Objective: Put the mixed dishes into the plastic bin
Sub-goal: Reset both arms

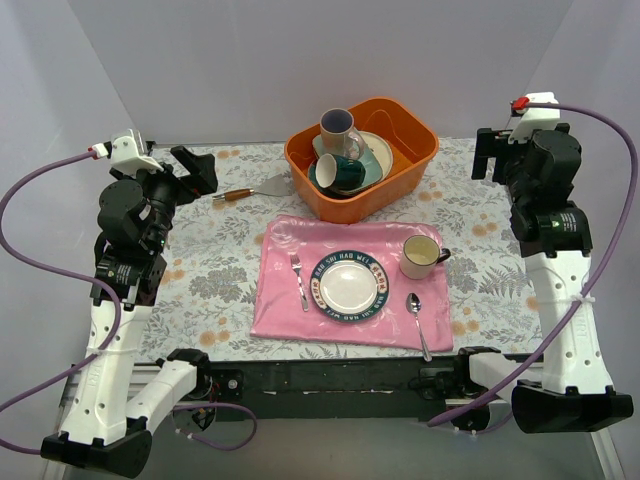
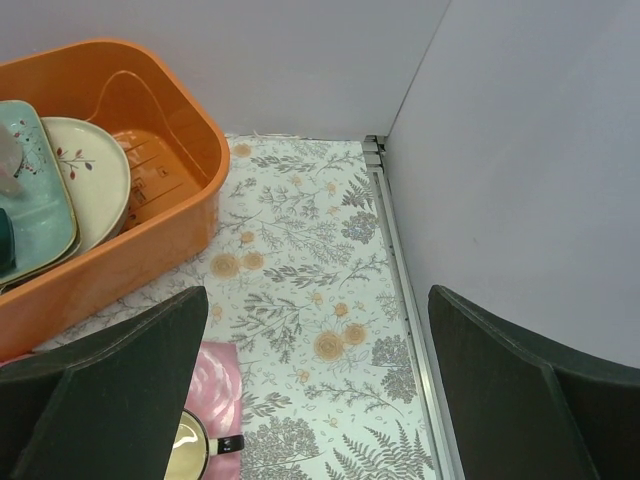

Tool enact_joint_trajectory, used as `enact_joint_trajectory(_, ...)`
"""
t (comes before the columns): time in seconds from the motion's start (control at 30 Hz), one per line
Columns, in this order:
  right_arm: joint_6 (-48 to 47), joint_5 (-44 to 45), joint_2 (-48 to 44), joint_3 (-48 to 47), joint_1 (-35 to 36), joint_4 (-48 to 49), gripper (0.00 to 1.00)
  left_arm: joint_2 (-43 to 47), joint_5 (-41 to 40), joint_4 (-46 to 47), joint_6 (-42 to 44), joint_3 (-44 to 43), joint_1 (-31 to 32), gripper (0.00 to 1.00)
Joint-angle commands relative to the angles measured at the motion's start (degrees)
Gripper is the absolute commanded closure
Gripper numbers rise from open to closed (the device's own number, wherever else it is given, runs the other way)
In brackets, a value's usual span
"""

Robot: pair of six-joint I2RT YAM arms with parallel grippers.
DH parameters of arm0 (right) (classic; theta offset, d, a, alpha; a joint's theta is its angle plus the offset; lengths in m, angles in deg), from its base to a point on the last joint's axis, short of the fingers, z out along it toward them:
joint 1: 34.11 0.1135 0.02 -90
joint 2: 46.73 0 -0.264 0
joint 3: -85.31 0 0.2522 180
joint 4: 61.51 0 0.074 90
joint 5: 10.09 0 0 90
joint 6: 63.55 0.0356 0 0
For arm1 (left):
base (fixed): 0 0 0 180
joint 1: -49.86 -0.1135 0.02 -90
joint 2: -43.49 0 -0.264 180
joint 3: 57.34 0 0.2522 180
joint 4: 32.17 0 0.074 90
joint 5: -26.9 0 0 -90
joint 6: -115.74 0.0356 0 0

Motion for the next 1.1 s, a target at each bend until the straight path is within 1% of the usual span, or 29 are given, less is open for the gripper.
enact_joint_trajectory(0.0, -0.14, 0.96, -1.83, -2.77, -0.08, 0.62, 0.01, 0.91, 0.02, 0.78, 0.68, -2.4, -0.22, 0.02)
enact_joint_trajectory(0.47, -0.32, 0.17, -0.96, -1.72, -0.08, 1.93, 0.02, 0.21, -0.42, 0.78, -0.29, -2.84, -0.22, 0.02)
enact_joint_trajectory(1.07, -0.76, -0.18, -0.6, -0.31, -0.08, 3.96, 0.02, 0.39, -0.86, 3.95, 0.85, -0.91, -0.22, 0.02)
